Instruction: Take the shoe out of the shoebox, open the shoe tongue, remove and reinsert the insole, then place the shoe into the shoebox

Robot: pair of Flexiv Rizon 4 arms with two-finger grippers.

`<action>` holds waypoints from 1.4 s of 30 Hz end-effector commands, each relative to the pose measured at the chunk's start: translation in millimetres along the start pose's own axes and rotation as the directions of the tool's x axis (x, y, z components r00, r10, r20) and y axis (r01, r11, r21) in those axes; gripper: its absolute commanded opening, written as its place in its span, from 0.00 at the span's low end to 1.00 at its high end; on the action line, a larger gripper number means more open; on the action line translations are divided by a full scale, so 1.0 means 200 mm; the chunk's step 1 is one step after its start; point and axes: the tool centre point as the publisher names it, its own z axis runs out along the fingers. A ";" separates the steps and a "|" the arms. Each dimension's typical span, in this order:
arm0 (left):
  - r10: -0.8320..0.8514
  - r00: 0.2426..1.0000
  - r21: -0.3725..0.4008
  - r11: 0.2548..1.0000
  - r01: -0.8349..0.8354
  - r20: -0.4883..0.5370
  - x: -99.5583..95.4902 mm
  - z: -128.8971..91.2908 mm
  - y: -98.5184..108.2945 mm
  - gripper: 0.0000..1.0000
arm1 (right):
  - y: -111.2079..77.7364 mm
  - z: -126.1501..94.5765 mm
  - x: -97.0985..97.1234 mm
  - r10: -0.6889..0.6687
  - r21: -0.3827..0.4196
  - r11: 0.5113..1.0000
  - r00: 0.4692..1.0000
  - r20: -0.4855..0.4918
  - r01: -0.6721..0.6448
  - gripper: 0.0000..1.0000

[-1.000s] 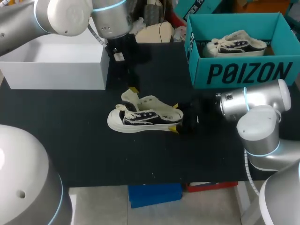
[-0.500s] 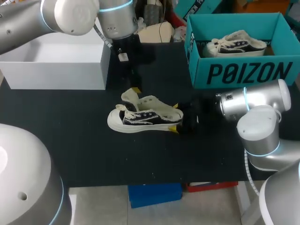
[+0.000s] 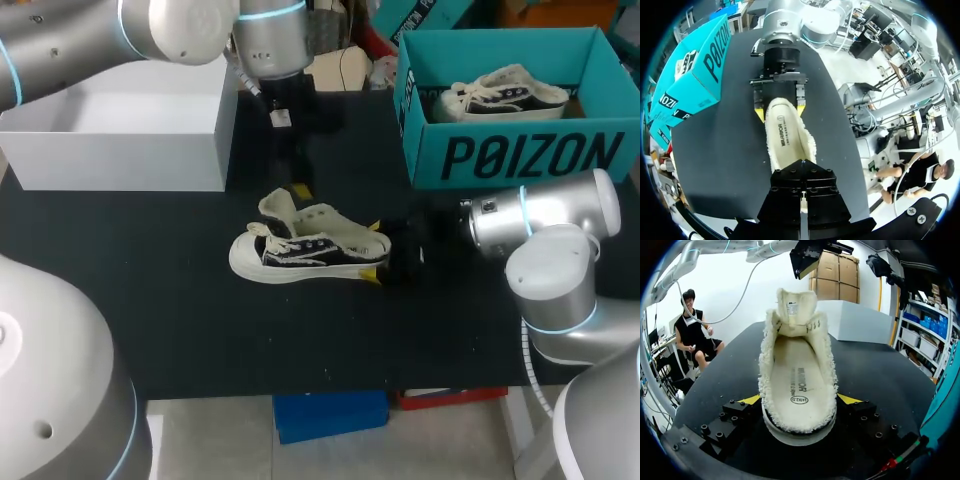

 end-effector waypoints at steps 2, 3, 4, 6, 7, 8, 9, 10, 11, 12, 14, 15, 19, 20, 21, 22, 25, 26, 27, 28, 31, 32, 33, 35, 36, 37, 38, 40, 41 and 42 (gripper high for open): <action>0.015 0.999 0.002 1.000 -0.015 -0.043 -0.04 0.07 -0.02 0.00 | 0.00 0.00 0.00 0.002 0.001 1.000 1.000 0.001 -0.002 0.00; 0.026 0.998 0.015 1.000 -0.025 -0.056 -0.04 0.08 -0.02 0.00 | 0.00 0.00 0.00 0.002 0.001 1.000 1.000 0.001 -0.002 0.00; 0.023 0.998 0.015 1.000 -0.023 -0.056 -0.04 0.09 -0.02 0.00 | 0.00 0.00 0.00 0.002 0.001 1.000 1.000 0.001 -0.002 0.00; 0.026 0.997 0.015 1.000 -0.025 -0.071 -0.05 0.11 -0.02 0.00 | 0.00 0.00 0.00 0.002 0.001 1.000 1.000 0.001 -0.002 0.00; 0.025 0.997 0.016 1.000 -0.024 -0.073 -0.05 0.12 -0.02 0.00 | 0.00 0.00 0.00 0.002 0.001 1.000 1.000 0.001 -0.002 0.00; 0.024 0.997 0.013 1.000 -0.023 -0.076 -0.05 0.13 -0.02 0.00 | 0.00 0.00 0.00 0.002 0.001 1.000 1.000 0.001 -0.002 0.00; 0.022 0.997 0.011 1.000 -0.021 -0.078 -0.06 0.14 -0.01 0.00 | 0.00 0.00 0.00 0.002 0.001 1.000 1.000 0.001 -0.002 0.00; 0.018 0.997 0.010 1.000 -0.018 -0.081 -0.06 0.14 -0.01 0.00 | 0.00 0.00 0.00 0.002 0.001 1.000 1.000 0.001 -0.002 0.00; 0.017 0.996 0.010 1.000 -0.016 -0.083 -0.07 0.14 -0.01 0.00 | 0.00 0.00 0.00 0.002 0.001 1.000 1.000 0.001 -0.002 0.00; 0.016 0.996 0.010 1.000 -0.015 -0.085 -0.07 0.15 0.00 0.00 | 0.00 0.00 0.00 0.002 0.001 1.000 1.000 0.001 -0.002 0.00; 0.010 0.996 0.008 1.000 -0.009 -0.090 -0.08 0.16 0.00 0.00 | 0.00 0.00 0.00 0.002 0.001 1.000 1.000 0.001 -0.002 0.00; 0.009 0.996 0.007 1.000 -0.008 -0.092 -0.08 0.17 0.00 0.00 | 0.00 0.00 0.00 0.002 0.001 1.000 1.000 0.001 -0.002 0.00; 0.007 0.995 0.000 1.000 -0.007 -0.103 -0.09 0.20 0.00 0.00 | 0.00 0.00 0.00 0.002 0.001 1.000 1.000 0.001 -0.002 0.00; 0.008 0.994 -0.002 1.000 -0.008 -0.106 -0.09 0.21 0.00 0.00 | 0.00 0.00 0.00 0.002 0.001 1.000 1.000 0.001 -0.002 0.00; 0.003 0.994 -0.014 1.000 -0.005 -0.106 -0.09 0.22 0.00 0.00 | 0.00 0.00 0.00 0.002 0.001 1.000 1.000 0.001 -0.002 0.00; 0.001 0.995 -0.017 1.000 -0.002 -0.105 -0.09 0.23 0.00 0.00 | 0.00 0.00 0.00 0.002 0.001 1.000 1.000 0.001 -0.002 0.00; -0.001 0.993 -0.012 1.000 0.000 -0.116 -0.08 0.27 0.00 0.00 | 0.00 0.00 0.00 0.002 0.001 1.000 1.000 0.001 -0.002 0.00; -0.001 0.993 -0.018 1.000 -0.001 -0.117 -0.08 0.28 0.00 0.00 | 0.00 0.00 0.00 0.002 0.001 1.000 1.000 0.001 -0.002 0.00; -0.001 0.993 -0.019 1.000 -0.001 -0.117 -0.07 0.29 0.00 0.00 | 0.00 0.00 0.00 0.002 0.001 1.000 1.000 0.001 -0.002 0.00; -0.001 0.992 -0.017 1.000 -0.002 -0.123 -0.07 0.30 0.00 0.00 | 0.00 0.00 0.00 0.002 0.001 1.000 1.000 0.001 -0.002 0.00; -0.003 0.992 -0.016 1.000 0.001 -0.126 -0.06 0.32 0.00 0.00 | 0.00 0.00 0.00 0.002 0.001 1.000 1.000 0.001 -0.002 0.00; -0.003 0.992 -0.016 1.000 0.001 -0.126 -0.06 0.32 0.00 0.00 | 0.00 0.00 0.00 0.002 0.001 1.000 1.000 0.001 -0.002 0.00; -0.003 0.992 -0.016 1.000 0.001 -0.126 -0.06 0.32 0.00 0.00 | 0.00 0.00 0.00 0.002 0.001 1.000 1.000 0.001 -0.002 0.00; -0.003 0.992 -0.016 1.000 0.001 -0.126 -0.06 0.32 0.00 0.00 | 0.00 0.00 0.00 0.002 0.001 1.000 1.000 0.001 -0.002 0.00; -0.003 0.992 -0.016 1.000 0.001 -0.126 -0.06 0.32 0.00 0.00 | 0.00 0.00 0.00 0.002 0.001 1.000 1.000 0.001 -0.002 0.00; -0.003 0.992 -0.016 1.000 0.001 -0.126 -0.06 0.32 0.00 0.00 | 0.00 0.00 0.00 0.002 0.001 1.000 1.000 0.001 -0.002 0.00; -0.003 0.992 -0.016 1.000 0.001 -0.126 -0.06 0.32 0.00 0.00 | 0.00 0.00 0.00 0.002 0.001 1.000 1.000 0.001 -0.002 0.00; -0.003 0.992 -0.016 1.000 0.001 -0.126 -0.06 0.32 0.00 0.00 | 0.00 0.00 0.00 0.002 0.001 1.000 1.000 0.001 -0.002 0.00; -0.003 0.992 -0.016 1.000 0.001 -0.126 -0.06 0.32 0.00 0.00 | 0.00 0.00 0.00 0.002 0.001 1.000 1.000 0.001 -0.002 0.00; -0.003 0.992 -0.016 1.000 0.001 -0.126 -0.06 0.32 0.00 0.00 | 0.00 0.00 0.00 0.002 0.001 1.000 1.000 0.001 -0.002 0.00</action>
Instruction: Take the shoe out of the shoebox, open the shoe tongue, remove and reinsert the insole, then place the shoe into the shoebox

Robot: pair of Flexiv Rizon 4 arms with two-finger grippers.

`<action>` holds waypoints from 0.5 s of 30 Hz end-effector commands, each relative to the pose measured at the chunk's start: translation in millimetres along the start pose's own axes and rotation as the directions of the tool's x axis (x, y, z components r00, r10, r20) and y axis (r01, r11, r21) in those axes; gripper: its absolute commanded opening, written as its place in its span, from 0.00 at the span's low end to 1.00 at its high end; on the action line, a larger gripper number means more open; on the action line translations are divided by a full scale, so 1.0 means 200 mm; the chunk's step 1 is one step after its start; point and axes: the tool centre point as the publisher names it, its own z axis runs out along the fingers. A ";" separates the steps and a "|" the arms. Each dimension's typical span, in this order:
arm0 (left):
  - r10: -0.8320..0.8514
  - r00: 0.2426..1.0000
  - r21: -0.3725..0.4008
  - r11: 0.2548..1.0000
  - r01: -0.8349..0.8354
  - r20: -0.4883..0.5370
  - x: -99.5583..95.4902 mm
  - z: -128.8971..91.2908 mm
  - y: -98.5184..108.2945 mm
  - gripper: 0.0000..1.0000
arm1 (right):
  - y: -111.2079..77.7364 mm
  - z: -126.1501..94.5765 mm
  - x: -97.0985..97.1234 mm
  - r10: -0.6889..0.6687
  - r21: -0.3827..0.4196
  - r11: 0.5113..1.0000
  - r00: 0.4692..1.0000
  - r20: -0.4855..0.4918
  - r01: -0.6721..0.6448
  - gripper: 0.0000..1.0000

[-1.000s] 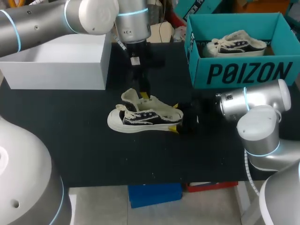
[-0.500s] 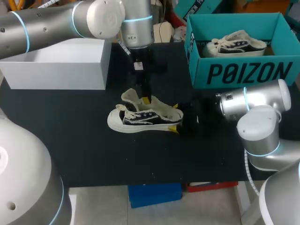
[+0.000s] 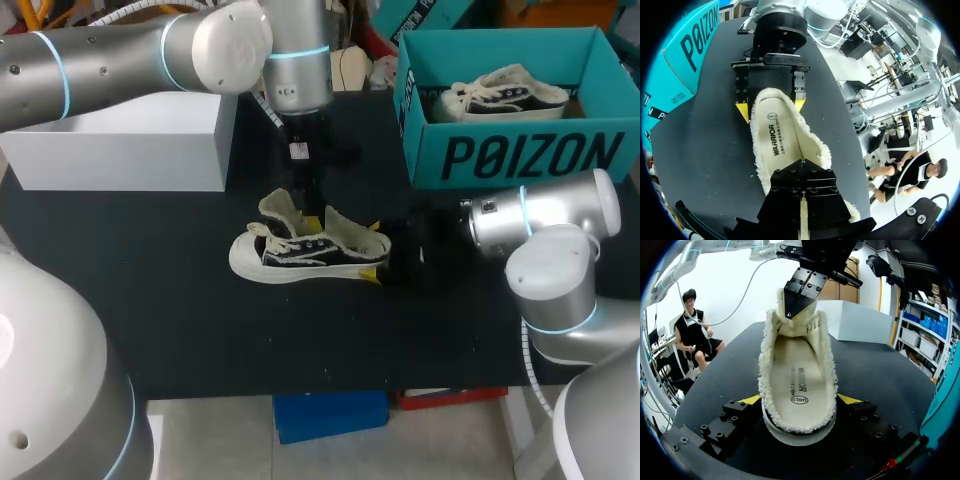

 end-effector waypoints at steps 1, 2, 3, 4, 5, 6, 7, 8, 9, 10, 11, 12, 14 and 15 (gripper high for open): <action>0.000 1.000 -0.001 1.000 0.000 0.001 0.00 0.00 0.00 0.00 | 0.00 0.00 0.00 0.002 0.001 1.000 1.000 0.001 -0.002 0.00; 0.000 1.000 -0.001 1.000 0.000 0.001 0.00 0.00 0.00 0.00 | 0.00 0.00 0.00 0.002 0.001 1.000 1.000 0.001 -0.002 0.00; -0.018 1.000 -0.006 1.000 0.018 0.002 -0.01 0.00 0.00 0.00 | 0.00 0.00 0.00 0.002 0.001 1.000 1.000 0.001 -0.002 0.00; -0.031 0.999 -0.027 0.999 0.031 0.014 -0.01 0.00 0.00 0.00 | 0.00 0.00 0.00 0.002 0.001 1.000 1.000 0.001 -0.002 0.00; -0.030 0.999 -0.030 0.999 0.031 0.020 -0.01 0.00 0.00 0.00 | 0.00 0.00 0.00 0.002 0.001 1.000 1.000 0.001 -0.002 0.00; -0.031 0.999 -0.024 0.999 0.031 0.017 -0.01 0.00 0.00 0.00 | 0.00 0.00 0.00 0.002 0.001 1.000 1.000 0.001 -0.002 0.00; -0.049 0.998 -0.045 0.998 0.050 0.031 -0.02 0.00 0.00 0.00 | 0.00 0.00 0.00 0.002 0.001 1.000 1.000 0.001 -0.002 0.00; -0.051 0.998 -0.056 0.997 0.053 0.039 -0.02 0.00 0.00 0.00 | 0.00 0.00 0.00 0.002 0.001 1.000 1.000 0.001 -0.002 0.00; -0.051 0.998 -0.036 0.998 0.052 0.027 -0.02 0.00 0.00 0.00 | 0.00 0.00 0.00 0.002 0.001 1.000 1.000 0.001 -0.002 0.00; -0.051 0.998 -0.038 0.998 0.052 0.029 -0.02 0.00 0.00 0.00 | 0.00 0.00 0.00 0.002 0.001 1.000 1.000 0.001 -0.002 0.00; -0.051 0.998 -0.045 0.998 0.053 0.037 -0.02 0.00 0.00 0.00 | 0.00 0.00 0.00 0.002 0.001 1.000 1.000 0.001 -0.002 0.00; -0.049 0.998 -0.033 0.998 0.050 0.026 -0.02 0.01 0.00 0.00 | 0.00 0.00 0.00 0.002 0.001 1.000 1.000 0.001 -0.002 0.00; -0.054 0.998 -0.040 0.998 0.055 0.030 -0.03 0.02 0.00 0.00 | 0.00 0.00 0.00 0.002 0.001 1.000 1.000 0.001 -0.002 0.00; -0.052 0.998 -0.037 0.998 0.053 0.023 -0.04 0.02 0.01 0.00 | 0.00 0.00 0.00 0.002 0.001 1.000 1.000 0.001 -0.002 0.00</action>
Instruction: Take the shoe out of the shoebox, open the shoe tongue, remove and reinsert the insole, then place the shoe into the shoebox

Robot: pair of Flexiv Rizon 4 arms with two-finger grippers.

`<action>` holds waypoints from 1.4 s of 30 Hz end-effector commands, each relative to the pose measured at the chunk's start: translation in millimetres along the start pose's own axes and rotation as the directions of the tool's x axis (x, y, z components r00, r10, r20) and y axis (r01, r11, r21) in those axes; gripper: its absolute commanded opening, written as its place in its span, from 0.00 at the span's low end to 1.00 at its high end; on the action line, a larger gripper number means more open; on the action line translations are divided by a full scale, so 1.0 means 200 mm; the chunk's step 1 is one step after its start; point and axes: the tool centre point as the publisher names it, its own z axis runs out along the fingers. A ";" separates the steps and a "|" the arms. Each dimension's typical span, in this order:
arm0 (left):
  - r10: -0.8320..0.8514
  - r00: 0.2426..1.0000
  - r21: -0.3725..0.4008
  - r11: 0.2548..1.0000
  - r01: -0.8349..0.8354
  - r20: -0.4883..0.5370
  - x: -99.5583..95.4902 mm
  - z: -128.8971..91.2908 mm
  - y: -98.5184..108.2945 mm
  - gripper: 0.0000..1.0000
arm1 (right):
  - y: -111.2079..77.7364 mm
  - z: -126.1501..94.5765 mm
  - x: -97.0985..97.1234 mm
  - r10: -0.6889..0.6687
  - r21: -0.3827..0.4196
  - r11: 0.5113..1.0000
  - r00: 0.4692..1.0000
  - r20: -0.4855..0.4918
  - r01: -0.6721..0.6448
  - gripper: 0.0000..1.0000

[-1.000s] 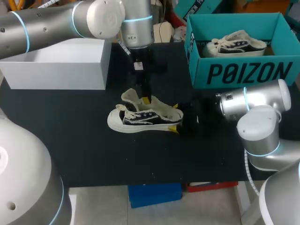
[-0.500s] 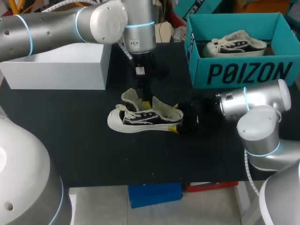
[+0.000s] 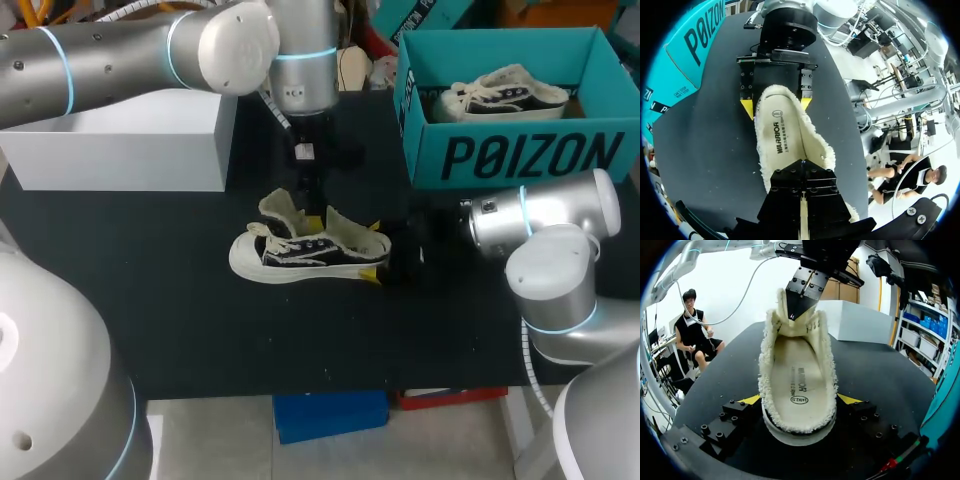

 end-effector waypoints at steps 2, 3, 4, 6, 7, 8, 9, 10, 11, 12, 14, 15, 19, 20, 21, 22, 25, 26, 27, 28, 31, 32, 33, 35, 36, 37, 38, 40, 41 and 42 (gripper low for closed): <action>-0.009 1.000 -0.006 1.000 0.009 -0.007 -0.03 0.04 0.01 0.00 | 0.00 0.00 0.00 0.002 0.001 1.000 1.000 0.001 -0.002 0.00; -0.009 1.000 -0.003 1.000 0.009 -0.013 -0.03 0.04 0.01 0.00 | 0.00 0.00 0.00 0.002 0.001 1.000 1.000 0.001 -0.002 0.00; -0.011 1.000 -0.004 1.000 0.011 -0.013 -0.03 0.05 0.01 0.00 | 0.00 0.00 0.00 0.002 0.001 1.000 1.000 0.001 -0.002 0.00; -0.009 1.000 -0.003 1.000 0.009 -0.019 -0.03 0.06 0.01 0.00 | 0.00 0.00 0.00 0.002 0.001 1.000 1.000 0.001 -0.002 0.00; -0.009 1.000 -0.002 1.000 0.009 -0.020 -0.03 0.06 0.01 0.00 | 0.00 0.00 0.00 0.002 0.001 1.000 1.000 0.001 -0.002 0.00; -0.009 1.000 -0.005 1.000 0.009 -0.020 -0.03 0.07 0.01 0.00 | 0.00 0.00 0.00 0.002 0.001 1.000 1.000 0.001 -0.002 0.00; -0.009 1.000 -0.006 1.000 0.009 -0.020 -0.03 0.08 0.00 0.00 | 0.00 0.00 0.00 0.002 0.001 1.000 1.000 0.001 -0.002 0.00; -0.009 1.000 -0.009 1.000 0.009 -0.023 -0.02 0.09 0.00 0.00 | 0.00 0.00 0.00 0.002 0.001 1.000 1.000 0.001 -0.002 0.00; -0.008 1.000 -0.019 1.000 0.008 -0.022 -0.02 0.10 -0.01 0.00 | 0.00 0.00 0.00 0.002 0.001 1.000 1.000 0.001 -0.002 0.00; -0.005 1.000 -0.020 1.000 0.005 -0.028 -0.01 0.12 -0.01 0.00 | 0.00 0.00 0.00 0.002 0.001 1.000 1.000 0.001 -0.002 0.00; -0.004 0.999 -0.026 1.000 0.003 -0.039 -0.01 0.15 -0.01 0.00 | 0.00 0.00 0.00 0.002 0.001 1.000 1.000 0.001 -0.002 0.00; -0.004 0.999 -0.025 1.000 0.003 -0.044 -0.01 0.16 -0.01 0.00 | 0.00 0.00 0.00 0.002 0.001 1.000 1.000 0.001 -0.002 0.00; -0.007 0.998 -0.014 1.000 0.007 -0.059 -0.01 0.20 -0.01 0.00 | 0.00 0.00 0.00 0.002 0.001 1.000 1.000 0.001 -0.002 0.00; -0.010 0.998 -0.017 1.000 0.009 -0.059 -0.01 0.21 -0.02 0.00 | 0.00 0.00 0.00 0.002 0.001 1.000 1.000 0.001 -0.002 0.00; -0.012 0.998 -0.018 1.000 0.011 -0.059 -0.01 0.22 -0.02 0.00 | 0.00 0.00 0.00 0.002 0.001 1.000 1.000 0.001 -0.002 0.00; -0.008 0.998 -0.016 1.000 0.007 -0.064 0.00 0.23 -0.02 0.00 | 0.00 0.00 0.00 0.002 0.001 1.000 1.000 0.001 -0.002 0.00; -0.011 0.998 -0.020 1.000 0.010 -0.065 0.01 0.26 -0.03 0.00 | 0.00 0.00 0.00 0.002 0.001 1.000 1.000 0.001 -0.002 0.00; -0.013 0.998 -0.020 1.000 0.012 -0.064 0.01 0.27 -0.03 0.00 | 0.00 0.00 0.00 0.002 0.001 1.000 1.000 0.001 -0.002 0.00; -0.014 0.998 -0.020 1.000 0.013 -0.063 0.01 0.27 -0.03 0.00 | 0.00 0.00 0.00 0.002 0.001 1.000 1.000 0.001 -0.002 0.00; -0.017 0.998 -0.020 1.000 0.015 -0.059 0.01 0.28 -0.03 0.00 | 0.00 0.00 0.00 0.002 0.001 1.000 1.000 0.001 -0.002 0.00; -0.017 0.998 -0.016 1.000 0.016 -0.054 0.01 0.30 -0.03 0.00 | 0.00 0.00 0.00 0.002 0.001 1.000 1.000 0.001 -0.002 0.00; -0.020 0.999 -0.019 1.000 0.019 -0.049 0.02 0.30 -0.03 0.00 | 0.00 0.00 0.00 0.002 0.001 1.000 1.000 0.001 -0.002 0.00; -0.013 0.999 -0.009 1.000 0.013 -0.053 0.02 0.31 -0.03 0.00 | 0.00 0.00 0.00 0.002 0.001 1.000 1.000 0.001 -0.002 0.00; -0.019 0.998 -0.010 1.000 0.019 -0.053 0.01 0.33 -0.02 0.00 | 0.00 0.00 0.00 0.002 0.001 1.000 1.000 0.001 -0.002 0.00; -0.022 0.998 -0.003 1.000 0.022 -0.057 0.01 0.33 -0.02 0.00 | 0.00 0.00 0.00 0.002 0.001 1.000 1.000 0.001 -0.002 0.00; -0.023 0.998 -0.002 1.000 0.023 -0.058 0.01 0.34 -0.02 0.00 | 0.00 0.00 0.00 0.002 0.001 1.000 1.000 0.001 -0.002 0.00; -0.024 0.998 -0.002 1.000 0.024 -0.058 0.02 0.34 -0.02 0.00 | 0.00 0.00 0.00 0.002 0.001 1.000 1.000 0.001 -0.002 0.00; -0.025 0.998 0.001 1.000 0.026 -0.060 0.02 0.35 -0.02 0.00 | 0.00 0.00 0.00 0.002 0.001 1.000 1.000 0.001 -0.002 0.00; -0.026 0.998 0.002 1.000 0.026 -0.061 0.02 0.36 -0.02 0.00 | 0.00 0.00 0.00 0.002 0.001 1.000 1.000 0.001 -0.002 0.00; -0.026 0.998 0.004 1.000 0.026 -0.061 0.02 0.36 -0.02 0.00 | 0.00 0.00 0.00 0.002 0.001 1.000 1.000 0.001 -0.002 0.00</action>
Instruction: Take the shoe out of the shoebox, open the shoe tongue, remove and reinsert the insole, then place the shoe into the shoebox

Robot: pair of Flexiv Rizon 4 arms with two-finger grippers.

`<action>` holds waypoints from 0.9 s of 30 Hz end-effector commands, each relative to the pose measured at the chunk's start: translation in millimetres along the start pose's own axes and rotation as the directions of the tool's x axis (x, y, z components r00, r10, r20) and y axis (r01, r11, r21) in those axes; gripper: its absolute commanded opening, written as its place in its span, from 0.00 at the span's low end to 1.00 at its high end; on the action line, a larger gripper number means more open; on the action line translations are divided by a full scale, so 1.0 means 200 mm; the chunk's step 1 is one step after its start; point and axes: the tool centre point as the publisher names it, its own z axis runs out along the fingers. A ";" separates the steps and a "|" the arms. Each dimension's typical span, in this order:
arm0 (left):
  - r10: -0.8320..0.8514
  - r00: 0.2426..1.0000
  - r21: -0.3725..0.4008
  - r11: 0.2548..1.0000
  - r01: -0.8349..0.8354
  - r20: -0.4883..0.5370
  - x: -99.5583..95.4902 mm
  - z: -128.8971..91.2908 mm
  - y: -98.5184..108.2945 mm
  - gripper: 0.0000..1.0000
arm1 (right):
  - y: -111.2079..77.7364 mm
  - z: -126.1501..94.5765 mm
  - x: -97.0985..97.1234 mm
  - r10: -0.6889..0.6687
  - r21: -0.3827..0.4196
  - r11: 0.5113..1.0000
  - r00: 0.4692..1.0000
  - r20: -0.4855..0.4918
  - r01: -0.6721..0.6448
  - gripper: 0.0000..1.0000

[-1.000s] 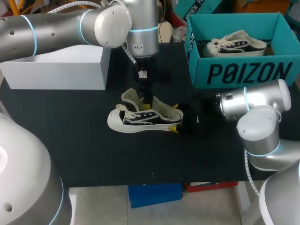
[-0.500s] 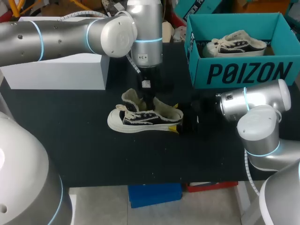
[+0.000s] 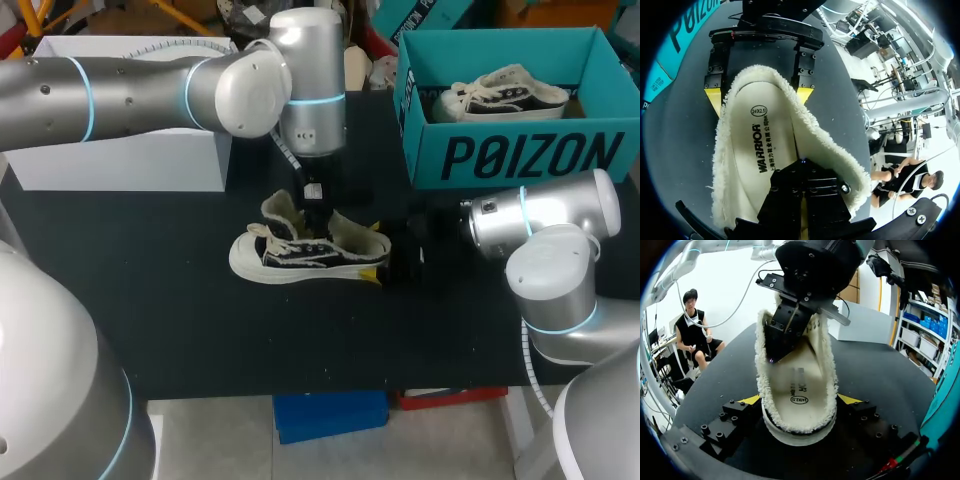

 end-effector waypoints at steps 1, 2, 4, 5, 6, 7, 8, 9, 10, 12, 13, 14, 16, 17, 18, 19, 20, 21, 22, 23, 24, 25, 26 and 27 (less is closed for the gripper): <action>0.000 1.000 0.008 1.000 0.000 0.002 0.00 0.03 0.00 0.00 | 0.00 0.00 0.00 0.002 0.001 1.000 1.000 0.001 -0.002 0.00; 0.000 1.000 0.009 1.000 0.000 0.003 0.00 0.03 0.00 0.00 | 0.00 0.00 0.00 0.002 0.001 1.000 1.000 0.001 -0.002 0.00; -0.003 1.000 0.012 1.000 0.003 0.006 0.00 0.04 0.00 0.00 | 0.00 0.00 0.00 0.002 0.001 1.000 1.000 0.001 -0.002 0.00; -0.002 1.000 0.012 1.000 0.002 0.007 0.01 0.04 0.00 0.00 | 0.00 0.00 0.00 0.002 0.001 1.000 1.000 0.001 -0.002 0.00; -0.004 1.000 0.007 1.000 0.004 0.012 0.00 0.04 0.00 0.00 | 0.00 0.00 0.00 0.002 0.001 1.000 1.000 0.001 -0.002 0.00; 0.000 1.000 0.008 1.000 0.000 0.009 0.00 0.04 0.00 0.00 | 0.00 0.00 0.00 0.002 0.001 1.000 1.000 0.001 -0.002 0.00; 0.004 1.000 0.008 1.000 -0.004 0.007 0.00 0.05 0.00 0.00 | 0.00 0.00 0.00 0.002 0.001 1.000 1.000 0.001 -0.002 0.00; 0.005 1.000 0.008 1.000 -0.005 0.008 0.00 0.05 -0.01 0.00 | 0.00 0.00 0.00 0.002 0.001 1.000 1.000 0.001 -0.002 0.00; 0.006 1.000 0.008 1.000 -0.006 0.008 0.00 0.05 -0.01 0.00 | 0.00 0.00 0.00 0.002 0.001 1.000 1.000 0.001 -0.002 0.00; 0.011 1.000 0.008 1.000 -0.011 0.014 0.00 0.05 -0.01 0.06 | 0.00 0.00 0.00 0.002 0.001 1.000 1.000 0.001 -0.002 0.00; 0.015 1.000 0.010 1.000 -0.015 0.018 0.00 0.05 -0.01 0.22 | 0.00 0.00 0.00 0.002 0.001 1.000 1.000 0.001 -0.002 0.00; 0.024 1.000 0.013 1.000 -0.024 0.018 0.00 0.05 -0.01 0.27 | 0.00 0.00 0.00 0.002 0.001 1.000 1.000 0.001 -0.002 0.00; 0.021 0.999 0.004 1.000 -0.021 0.030 0.00 0.05 -0.01 0.07 | 0.00 0.00 0.00 0.002 0.001 1.000 1.000 0.001 -0.002 0.00; 0.020 0.999 0.004 1.000 -0.020 0.030 0.01 0.05 -0.01 0.11 | 0.00 0.00 0.00 0.002 0.001 1.000 1.000 0.001 -0.002 0.00; 0.015 0.999 -0.008 1.000 -0.015 0.040 0.00 0.06 -0.01 0.21 | 0.00 0.00 0.00 0.002 0.001 1.000 1.000 0.001 -0.002 0.00; 0.015 0.999 -0.017 1.000 -0.014 0.047 0.00 0.06 -0.01 0.31 | 0.00 0.00 0.00 0.002 0.001 1.000 1.000 0.001 -0.002 0.00; 0.015 0.999 -0.020 1.000 -0.014 0.049 0.00 0.07 -0.01 0.30 | 0.00 0.00 0.00 0.002 0.001 1.000 1.000 0.001 -0.002 0.00; 0.010 0.999 -0.028 1.000 -0.008 0.053 0.00 0.07 -0.01 0.29 | 0.00 0.00 0.00 0.002 0.001 1.000 1.000 0.001 -0.002 0.00; 0.007 0.998 -0.037 0.999 -0.005 0.059 -0.01 0.07 -0.01 0.29 | 0.00 0.00 0.00 0.002 0.001 1.000 1.000 0.001 -0.002 0.00; 0.009 0.998 -0.036 0.999 -0.006 0.058 -0.01 0.08 -0.01 0.31 | 0.00 0.00 0.00 0.002 0.001 1.000 1.000 0.001 -0.002 0.00; 0.009 0.998 -0.034 0.999 -0.007 0.056 -0.01 0.08 -0.01 0.36 | 0.00 0.00 0.00 0.002 0.001 1.000 1.000 0.001 -0.002 0.00; 0.011 0.998 -0.037 0.999 -0.009 0.063 -0.01 0.08 -0.01 0.37 | 0.00 0.00 0.00 0.002 0.001 1.000 1.000 0.001 -0.002 0.00; 0.013 0.997 -0.040 0.999 -0.010 0.078 -0.01 0.08 -0.01 0.36 | 0.00 0.00 0.00 0.002 0.001 1.000 1.000 0.001 -0.002 0.00; 0.015 0.996 -0.044 0.999 -0.011 0.088 0.00 0.08 -0.01 0.36 | 0.00 0.00 0.00 0.002 0.001 1.000 1.000 0.001 -0.002 0.00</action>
